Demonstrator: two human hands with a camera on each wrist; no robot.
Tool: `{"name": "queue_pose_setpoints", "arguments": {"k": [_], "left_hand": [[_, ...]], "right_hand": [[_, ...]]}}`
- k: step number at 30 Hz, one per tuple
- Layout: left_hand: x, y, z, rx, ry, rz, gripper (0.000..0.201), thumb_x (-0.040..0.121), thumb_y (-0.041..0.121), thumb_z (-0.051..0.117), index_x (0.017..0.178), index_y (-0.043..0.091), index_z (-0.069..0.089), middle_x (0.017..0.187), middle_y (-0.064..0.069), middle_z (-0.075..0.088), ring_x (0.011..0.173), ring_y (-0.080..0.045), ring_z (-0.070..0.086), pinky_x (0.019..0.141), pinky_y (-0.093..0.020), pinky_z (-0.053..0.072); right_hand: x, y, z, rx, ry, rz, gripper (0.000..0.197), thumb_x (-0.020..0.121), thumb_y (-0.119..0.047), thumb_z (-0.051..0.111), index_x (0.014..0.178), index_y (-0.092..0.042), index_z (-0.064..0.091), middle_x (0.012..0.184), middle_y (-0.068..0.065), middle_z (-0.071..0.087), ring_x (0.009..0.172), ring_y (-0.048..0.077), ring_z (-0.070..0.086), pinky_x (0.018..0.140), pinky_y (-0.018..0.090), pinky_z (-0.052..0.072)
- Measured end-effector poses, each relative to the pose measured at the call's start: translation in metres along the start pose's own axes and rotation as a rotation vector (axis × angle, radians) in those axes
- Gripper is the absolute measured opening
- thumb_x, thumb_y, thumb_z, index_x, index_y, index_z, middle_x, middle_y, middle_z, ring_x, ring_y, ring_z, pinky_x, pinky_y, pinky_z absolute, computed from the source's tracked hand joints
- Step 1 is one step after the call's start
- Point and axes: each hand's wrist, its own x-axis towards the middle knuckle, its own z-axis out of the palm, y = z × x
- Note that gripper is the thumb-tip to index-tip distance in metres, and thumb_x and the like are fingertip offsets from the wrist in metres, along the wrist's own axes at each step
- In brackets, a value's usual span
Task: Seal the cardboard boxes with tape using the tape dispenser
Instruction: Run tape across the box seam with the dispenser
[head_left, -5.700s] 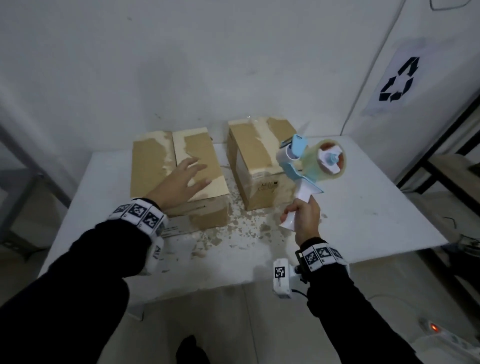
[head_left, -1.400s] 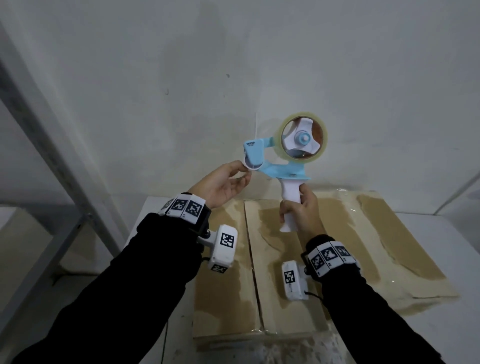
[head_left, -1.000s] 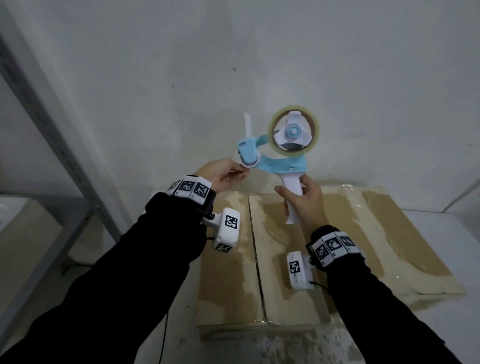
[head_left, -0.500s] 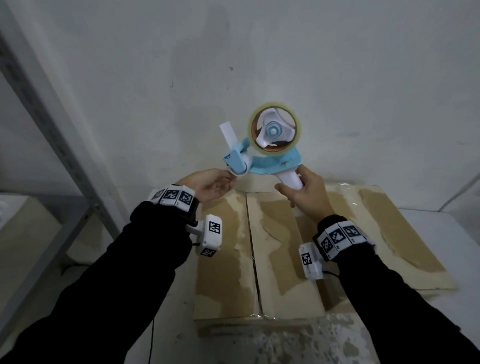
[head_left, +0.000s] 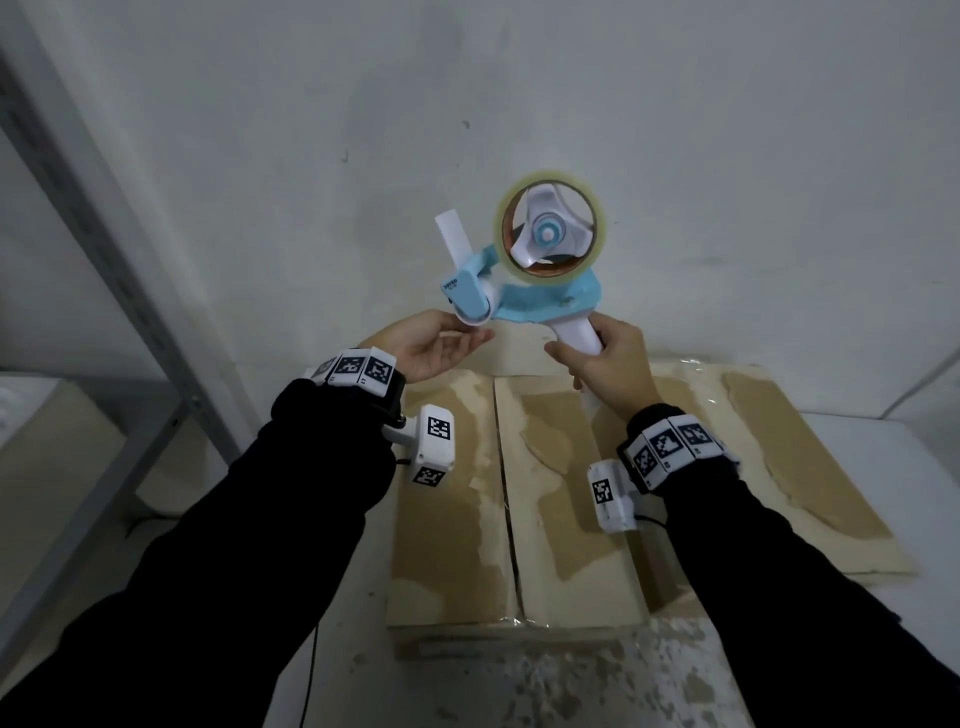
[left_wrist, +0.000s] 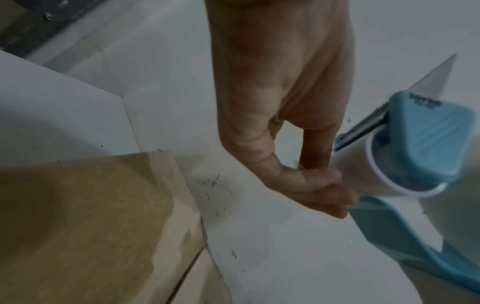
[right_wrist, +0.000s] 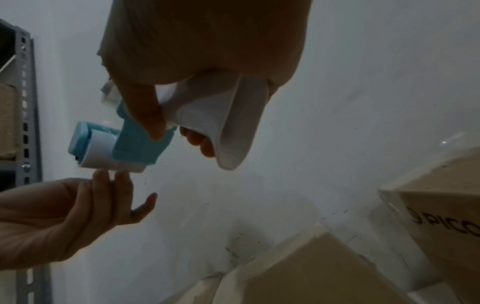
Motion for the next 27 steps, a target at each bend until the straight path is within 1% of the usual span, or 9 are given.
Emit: {"name": "queue_pose_setpoints", "arguments": {"k": [5,10,14,17,19,22,23,25,27], "left_hand": [[0.000,0.001,-0.004,-0.084,-0.038,0.084,0.022,0.092,-0.002,0.037,0.102,0.002,0.056,0.074,-0.010,0.071,0.064,-0.015,0.070,0.060,-0.016,0.054],[0.000,0.000,-0.006,-0.107,-0.011,0.108,0.027,0.088,0.016,0.044,0.102,-0.003,0.057,0.081,-0.011,0.067,0.064,-0.018,0.068,0.061,-0.018,0.055],[0.001,0.002,-0.003,-0.046,0.011,0.094,0.015,0.094,0.009,0.046,0.094,-0.001,0.058,0.065,-0.006,0.069,0.057,-0.010,0.068,0.054,-0.013,0.054],[0.003,0.004,-0.001,0.061,0.090,0.067,0.014,0.094,0.000,0.044,0.089,0.001,0.058,0.057,-0.004,0.066,0.050,-0.006,0.065,0.050,-0.009,0.051],[0.007,0.006,0.000,0.213,0.195,0.131,0.016,0.089,-0.010,0.045,0.092,-0.001,0.059,0.058,-0.007,0.066,0.050,-0.010,0.065,0.046,-0.012,0.051],[0.013,0.004,-0.003,0.448,0.354,0.244,0.016,0.077,-0.017,0.057,0.091,-0.010,0.060,0.058,-0.012,0.064,0.042,-0.012,0.063,0.041,-0.016,0.050],[0.016,0.003,-0.005,0.496,0.375,0.265,0.012,0.074,-0.017,0.060,0.084,-0.009,0.060,0.064,-0.016,0.064,0.041,-0.012,0.062,0.045,-0.019,0.053],[0.022,0.000,-0.013,0.586,0.430,0.302,0.007,0.071,-0.015,0.065,0.075,-0.009,0.062,0.082,-0.023,0.066,0.049,-0.019,0.064,0.064,-0.031,0.059],[0.031,-0.002,-0.022,0.709,0.511,0.344,0.014,0.069,-0.011,0.069,0.081,-0.015,0.065,0.090,-0.028,0.067,0.066,-0.029,0.067,0.079,-0.045,0.057]], "right_hand": [[-0.002,0.006,-0.002,0.028,0.009,0.009,0.013,0.078,-0.015,0.075,0.085,-0.013,0.064,0.066,0.003,0.060,0.051,0.019,0.055,0.046,0.030,0.050],[-0.004,0.005,0.000,0.060,-0.023,-0.012,0.017,0.080,-0.017,0.074,0.079,-0.026,0.060,0.066,0.000,0.061,0.048,0.012,0.057,0.049,0.029,0.052],[-0.005,0.003,-0.001,0.130,-0.111,0.021,0.018,0.084,-0.016,0.070,0.090,-0.029,0.059,0.073,0.007,0.067,0.055,0.022,0.065,0.057,0.036,0.057],[-0.003,0.002,-0.003,0.075,-0.136,0.017,0.018,0.084,-0.016,0.069,0.088,-0.028,0.056,0.064,0.008,0.061,0.046,0.018,0.056,0.049,0.033,0.051],[-0.002,0.003,-0.004,0.027,-0.154,0.007,0.018,0.084,-0.015,0.069,0.091,-0.026,0.058,0.062,0.004,0.058,0.044,0.016,0.052,0.046,0.032,0.048],[0.001,0.005,-0.002,-0.040,-0.206,0.012,0.021,0.083,-0.016,0.070,0.101,-0.018,0.059,0.064,0.004,0.058,0.045,0.017,0.051,0.047,0.033,0.048],[0.003,0.005,0.000,-0.059,-0.220,0.015,0.021,0.083,-0.016,0.070,0.101,-0.016,0.059,0.065,0.004,0.058,0.044,0.016,0.051,0.046,0.033,0.047],[0.007,0.005,0.004,-0.087,-0.244,0.017,0.020,0.083,-0.016,0.070,0.100,-0.013,0.058,0.065,0.003,0.058,0.042,0.014,0.050,0.045,0.032,0.046],[0.014,0.005,0.010,-0.130,-0.272,-0.002,0.020,0.083,-0.016,0.070,0.099,-0.012,0.058,0.065,0.002,0.058,0.044,0.016,0.052,0.045,0.032,0.047]]}}
